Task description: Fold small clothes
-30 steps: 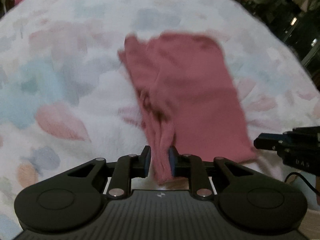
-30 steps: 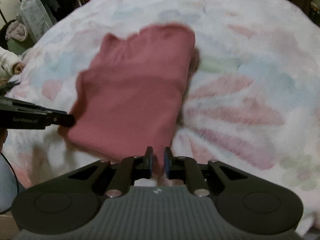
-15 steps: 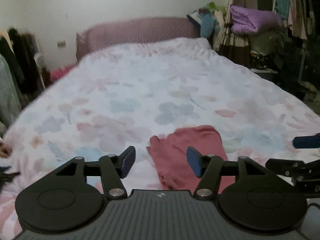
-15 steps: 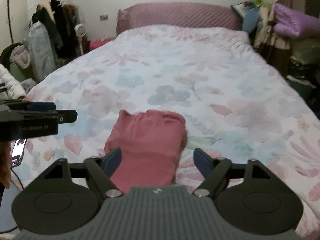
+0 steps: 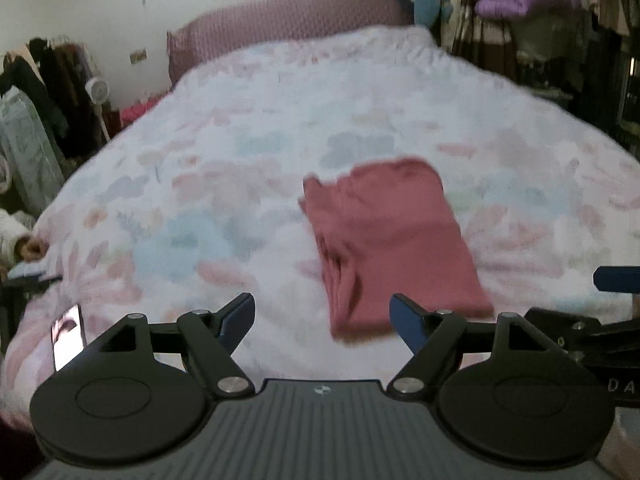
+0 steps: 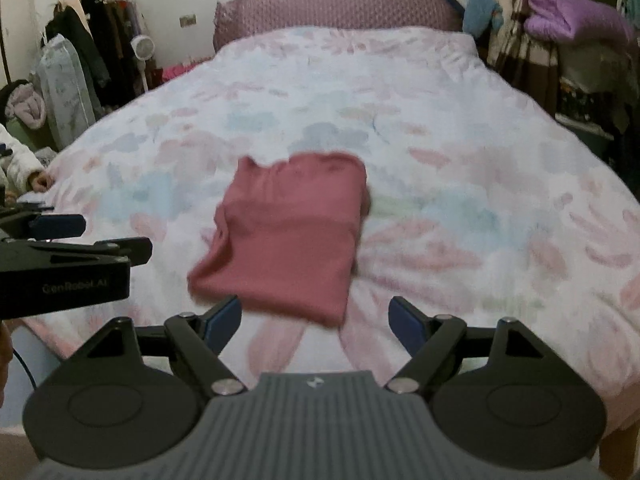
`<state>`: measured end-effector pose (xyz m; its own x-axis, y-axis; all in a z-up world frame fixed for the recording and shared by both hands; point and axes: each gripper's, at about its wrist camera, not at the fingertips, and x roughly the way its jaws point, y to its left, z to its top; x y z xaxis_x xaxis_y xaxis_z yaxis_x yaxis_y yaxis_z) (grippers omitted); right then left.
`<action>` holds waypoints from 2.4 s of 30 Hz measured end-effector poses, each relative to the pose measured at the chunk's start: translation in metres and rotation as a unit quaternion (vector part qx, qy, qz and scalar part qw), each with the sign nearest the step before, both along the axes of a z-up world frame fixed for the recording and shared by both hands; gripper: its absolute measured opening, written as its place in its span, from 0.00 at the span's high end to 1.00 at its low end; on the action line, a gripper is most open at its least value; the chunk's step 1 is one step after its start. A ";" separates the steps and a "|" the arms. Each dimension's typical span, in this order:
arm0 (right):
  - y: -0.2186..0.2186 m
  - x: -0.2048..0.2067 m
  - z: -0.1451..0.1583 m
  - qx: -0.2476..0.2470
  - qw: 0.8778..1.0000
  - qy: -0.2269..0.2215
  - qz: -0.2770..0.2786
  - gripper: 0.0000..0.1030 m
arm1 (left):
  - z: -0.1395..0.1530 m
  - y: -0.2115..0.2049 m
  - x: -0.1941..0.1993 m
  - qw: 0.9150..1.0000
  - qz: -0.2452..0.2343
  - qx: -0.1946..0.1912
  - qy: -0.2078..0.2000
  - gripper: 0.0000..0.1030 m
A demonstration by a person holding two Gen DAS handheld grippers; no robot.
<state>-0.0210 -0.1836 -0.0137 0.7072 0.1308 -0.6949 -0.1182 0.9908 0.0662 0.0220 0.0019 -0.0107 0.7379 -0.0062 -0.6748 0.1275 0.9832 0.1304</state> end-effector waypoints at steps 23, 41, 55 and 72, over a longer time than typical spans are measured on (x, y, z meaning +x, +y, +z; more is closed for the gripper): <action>0.000 0.001 -0.025 0.005 0.999 0.048 -0.022 0.21 | -0.030 -0.003 -0.005 0.998 0.003 -0.010 0.069 0.13; 0.002 -0.001 -0.023 0.001 0.999 0.041 -0.019 0.21 | -0.030 -0.005 -0.006 0.997 0.002 -0.010 0.071 0.13; 0.003 0.000 -0.023 -0.001 0.999 0.041 -0.016 0.21 | -0.030 -0.005 -0.005 0.997 0.002 -0.009 0.071 0.13; 0.003 -0.001 -0.023 -0.001 0.999 0.041 -0.016 0.21 | -0.029 -0.005 -0.005 0.997 0.002 -0.009 0.071 0.13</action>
